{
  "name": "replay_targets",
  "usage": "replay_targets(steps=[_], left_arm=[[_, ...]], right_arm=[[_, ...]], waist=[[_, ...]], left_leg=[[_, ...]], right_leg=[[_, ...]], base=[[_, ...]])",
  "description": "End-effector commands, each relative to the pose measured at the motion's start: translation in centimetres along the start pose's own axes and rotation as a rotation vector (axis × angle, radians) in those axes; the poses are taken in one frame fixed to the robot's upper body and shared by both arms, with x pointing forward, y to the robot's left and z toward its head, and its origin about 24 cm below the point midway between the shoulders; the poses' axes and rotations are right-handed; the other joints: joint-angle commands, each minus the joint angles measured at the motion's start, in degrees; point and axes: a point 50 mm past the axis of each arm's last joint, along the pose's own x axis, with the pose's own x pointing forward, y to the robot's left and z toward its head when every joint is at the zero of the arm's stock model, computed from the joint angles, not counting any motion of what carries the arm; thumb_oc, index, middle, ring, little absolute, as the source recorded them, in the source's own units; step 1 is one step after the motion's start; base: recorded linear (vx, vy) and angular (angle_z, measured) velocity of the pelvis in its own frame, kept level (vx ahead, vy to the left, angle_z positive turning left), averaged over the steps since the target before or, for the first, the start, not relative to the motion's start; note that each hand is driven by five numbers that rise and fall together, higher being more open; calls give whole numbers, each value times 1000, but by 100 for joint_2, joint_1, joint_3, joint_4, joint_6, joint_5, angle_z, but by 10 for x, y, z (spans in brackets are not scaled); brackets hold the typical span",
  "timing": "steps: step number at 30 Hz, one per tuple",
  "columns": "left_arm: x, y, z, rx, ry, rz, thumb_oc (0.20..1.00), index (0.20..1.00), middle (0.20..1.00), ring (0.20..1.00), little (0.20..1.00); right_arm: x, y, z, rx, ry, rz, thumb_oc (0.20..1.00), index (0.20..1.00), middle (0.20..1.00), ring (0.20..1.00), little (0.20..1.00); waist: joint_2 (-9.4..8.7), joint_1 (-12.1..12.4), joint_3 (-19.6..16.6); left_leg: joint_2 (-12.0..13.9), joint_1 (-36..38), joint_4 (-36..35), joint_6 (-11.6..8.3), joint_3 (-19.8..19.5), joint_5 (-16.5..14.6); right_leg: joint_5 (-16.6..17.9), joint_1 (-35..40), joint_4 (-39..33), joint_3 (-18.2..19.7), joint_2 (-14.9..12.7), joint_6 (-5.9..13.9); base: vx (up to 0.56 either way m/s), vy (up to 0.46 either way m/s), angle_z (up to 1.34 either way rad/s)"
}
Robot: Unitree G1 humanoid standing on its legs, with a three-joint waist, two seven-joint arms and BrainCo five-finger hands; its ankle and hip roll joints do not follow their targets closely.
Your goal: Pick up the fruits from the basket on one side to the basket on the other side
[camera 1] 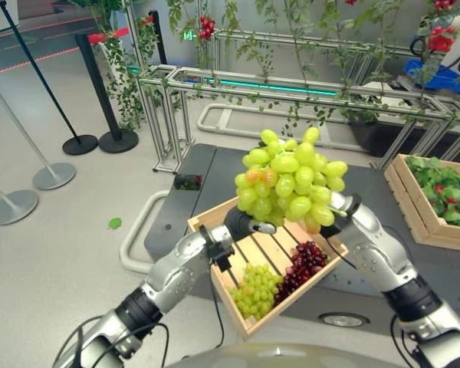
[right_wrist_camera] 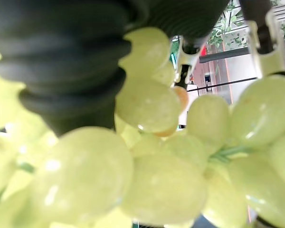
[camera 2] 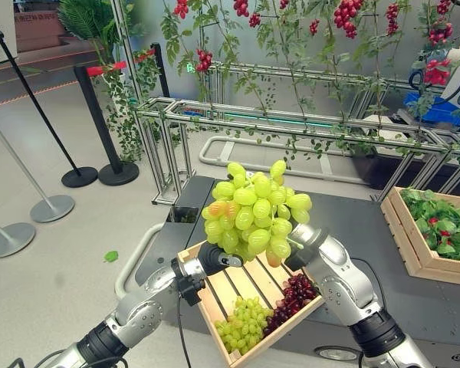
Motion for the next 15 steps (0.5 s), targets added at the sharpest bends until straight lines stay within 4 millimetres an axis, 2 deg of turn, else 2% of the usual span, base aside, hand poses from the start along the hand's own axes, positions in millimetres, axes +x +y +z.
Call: replay_targets(steps=[1,15], left_arm=[[25,-10,39,37,-142,-126,1000,1000,1000,1000,1000],[6,1,47,36,-195,-58,1000,1000,1000,1000,1000]], right_arm=[[10,3,24,-31,-135,39,200,200,200,200,200],[-7,-15,24,-112,-81,-64,200,200,200,200,200]], waist=[[-104,41,-39],[-119,98,-31]], left_leg=[[-384,281,262,497,-303,-766],[-393,258,264,487,-327,-763]], right_leg=[[-373,-259,708,-139,249,-50],[-369,-258,712,-189,242,-45]], base=[[0,0,0],[0,0,0]])
